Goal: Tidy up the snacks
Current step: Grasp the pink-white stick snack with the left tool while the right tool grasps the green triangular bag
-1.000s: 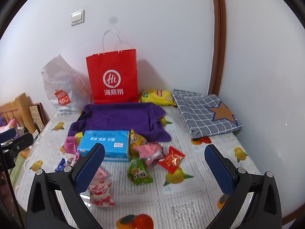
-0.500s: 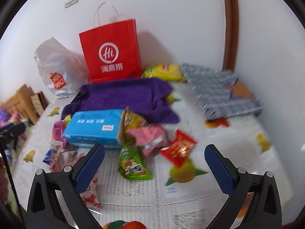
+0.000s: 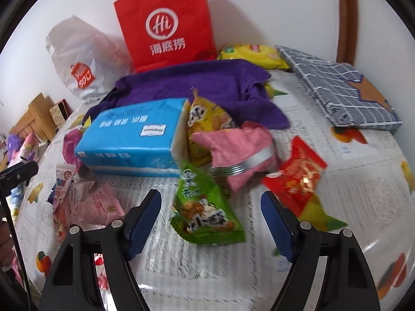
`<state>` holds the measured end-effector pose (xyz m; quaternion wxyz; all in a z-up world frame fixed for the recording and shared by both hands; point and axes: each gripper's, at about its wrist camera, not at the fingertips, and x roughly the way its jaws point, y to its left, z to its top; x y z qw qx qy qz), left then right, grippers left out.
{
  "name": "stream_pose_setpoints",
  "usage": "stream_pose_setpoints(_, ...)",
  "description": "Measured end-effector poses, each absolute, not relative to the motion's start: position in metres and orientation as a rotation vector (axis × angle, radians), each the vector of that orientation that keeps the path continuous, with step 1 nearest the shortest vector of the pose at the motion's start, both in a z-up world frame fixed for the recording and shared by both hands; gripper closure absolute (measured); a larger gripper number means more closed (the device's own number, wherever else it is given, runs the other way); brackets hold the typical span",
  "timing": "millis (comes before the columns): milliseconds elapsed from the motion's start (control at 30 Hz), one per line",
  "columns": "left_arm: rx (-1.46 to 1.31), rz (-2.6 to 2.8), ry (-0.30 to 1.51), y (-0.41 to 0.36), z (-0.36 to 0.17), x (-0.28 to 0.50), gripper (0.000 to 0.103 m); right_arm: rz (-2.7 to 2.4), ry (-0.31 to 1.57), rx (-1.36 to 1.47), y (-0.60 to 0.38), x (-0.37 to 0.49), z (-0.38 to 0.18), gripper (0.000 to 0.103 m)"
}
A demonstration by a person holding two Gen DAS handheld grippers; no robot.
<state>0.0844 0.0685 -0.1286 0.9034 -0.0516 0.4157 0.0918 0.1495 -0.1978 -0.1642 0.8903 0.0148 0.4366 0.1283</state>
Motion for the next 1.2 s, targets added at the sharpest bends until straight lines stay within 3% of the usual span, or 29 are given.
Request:
stream_pose_setpoints(133, -0.116, 0.166, 0.875, 0.07, -0.137, 0.082, 0.0, 0.264, 0.953, 0.008, -0.187, 0.157, -0.179, 0.046)
stream_pose_setpoints(567, -0.089, 0.075, 0.966, 0.027, -0.164, 0.091, 0.002, 0.249, 0.886, -0.008, -0.204, 0.129, -0.165, 0.051)
stream_pose_setpoints(667, -0.065, 0.079, 0.981, 0.019, -0.169, 0.093, 0.017, 0.247, 0.873, -0.011, -0.208, 0.123, -0.161, 0.051)
stream_pose_setpoints(733, -0.055, 0.073, 0.991, 0.018, -0.17, 0.092, 0.032, 0.246, 0.871, -0.003, -0.21, 0.122, -0.16, 0.051)
stream_pose_setpoints(800, -0.043, 0.06, 0.998, 0.018, -0.17, 0.091, 0.056, 0.242, 0.869, 0.007, -0.212, 0.121, -0.16, 0.051)
stream_pose_setpoints(900, -0.079, 0.033, 1.0, 0.024, -0.168, 0.089, 0.079, 0.242, 0.871, 0.018, -0.215, 0.121, -0.16, 0.051)
stream_pose_setpoints(1200, -0.148, -0.022, 0.943, 0.031, -0.143, 0.07, 0.084, 0.243, 0.867, 0.032, -0.218, 0.11, -0.147, 0.054)
